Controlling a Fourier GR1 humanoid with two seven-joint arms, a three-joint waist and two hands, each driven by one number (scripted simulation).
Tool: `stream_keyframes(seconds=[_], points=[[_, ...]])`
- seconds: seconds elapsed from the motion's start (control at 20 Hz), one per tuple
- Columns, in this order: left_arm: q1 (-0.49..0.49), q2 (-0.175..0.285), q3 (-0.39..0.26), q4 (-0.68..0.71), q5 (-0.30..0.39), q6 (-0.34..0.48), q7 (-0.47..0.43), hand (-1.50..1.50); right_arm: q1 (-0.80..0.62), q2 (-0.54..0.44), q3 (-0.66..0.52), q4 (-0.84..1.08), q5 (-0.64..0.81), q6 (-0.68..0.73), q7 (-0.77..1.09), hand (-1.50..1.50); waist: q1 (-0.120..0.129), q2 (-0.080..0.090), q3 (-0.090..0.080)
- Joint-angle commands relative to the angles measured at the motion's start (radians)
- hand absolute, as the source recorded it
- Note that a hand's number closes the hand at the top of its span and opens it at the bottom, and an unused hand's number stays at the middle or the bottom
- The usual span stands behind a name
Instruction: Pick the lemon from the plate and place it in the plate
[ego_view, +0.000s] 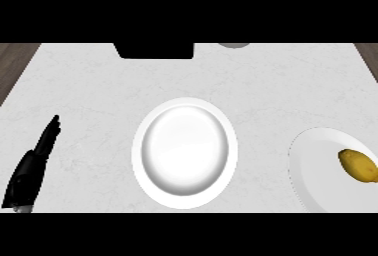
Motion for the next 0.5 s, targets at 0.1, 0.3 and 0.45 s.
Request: stream_keyframes(seconds=[0.1, 0.3, 0.45], points=[[0.023, -0.008, -0.003, -0.076, -0.036, 0.01, 0.045, 0.0, -0.077, 0.027, 0.128, 0.081, 0.249, 0.016, -0.093, -1.5, 0.004, -0.001, 0.001], [0.0, -0.037, 0.049, 0.044, -0.043, -0.043, -0.024, 0.0, -0.161, 0.033, 0.146, 0.239, 0.355, 0.087, -0.213, -1.5, -0.004, 0.0, 0.0], [-0.01, -0.067, 0.04, 0.032, -0.084, -0.032, 0.009, 0.0, -0.255, 0.101, 0.186, 0.325, 0.445, 0.05, -0.231, -1.5, -0.003, 0.001, 0.0]])
